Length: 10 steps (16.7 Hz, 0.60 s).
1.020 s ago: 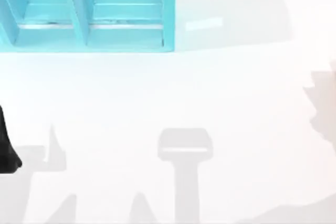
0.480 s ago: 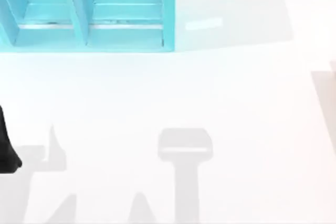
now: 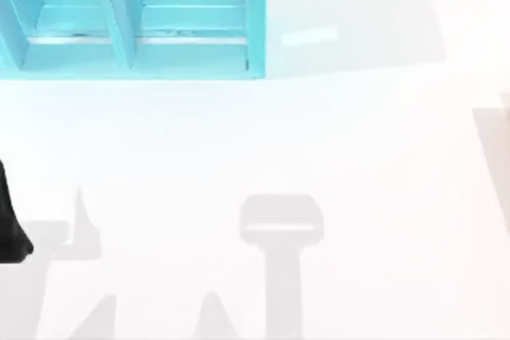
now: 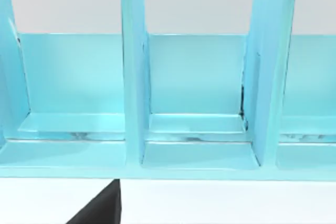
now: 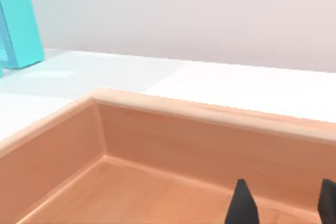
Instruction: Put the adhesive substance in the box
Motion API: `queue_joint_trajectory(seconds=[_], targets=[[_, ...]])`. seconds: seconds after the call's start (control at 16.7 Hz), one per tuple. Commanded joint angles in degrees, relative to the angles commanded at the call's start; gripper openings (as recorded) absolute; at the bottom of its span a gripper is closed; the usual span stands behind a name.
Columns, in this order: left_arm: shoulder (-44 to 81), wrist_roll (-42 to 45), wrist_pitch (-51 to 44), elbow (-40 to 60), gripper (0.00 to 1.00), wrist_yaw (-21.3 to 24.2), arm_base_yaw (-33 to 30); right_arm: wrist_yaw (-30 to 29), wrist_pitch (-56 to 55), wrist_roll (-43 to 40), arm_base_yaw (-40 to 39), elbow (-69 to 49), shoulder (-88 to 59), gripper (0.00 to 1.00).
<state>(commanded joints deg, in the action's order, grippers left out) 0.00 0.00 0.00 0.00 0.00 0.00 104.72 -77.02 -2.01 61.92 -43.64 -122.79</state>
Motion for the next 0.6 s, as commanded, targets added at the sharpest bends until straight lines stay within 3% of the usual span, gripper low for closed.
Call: queue_joint_trajectory(seconds=[0.12,0.18,0.6], targets=[[0.0,0.0,0.0,0.0,1.0,0.0,0.0,0.0,0.0,0.0,0.0,0.0,0.0,0.0],[0.0,0.0,0.0,0.0,1.0,0.0,0.0,-13.46,10.06,0.95,-0.63,-8.99,-3.95,0.0],[0.0,0.0,0.0,0.0,1.0,0.0,0.0,-8.98,-0.18,-1.23,-4.78,-11.35,-0.48,0.0]])
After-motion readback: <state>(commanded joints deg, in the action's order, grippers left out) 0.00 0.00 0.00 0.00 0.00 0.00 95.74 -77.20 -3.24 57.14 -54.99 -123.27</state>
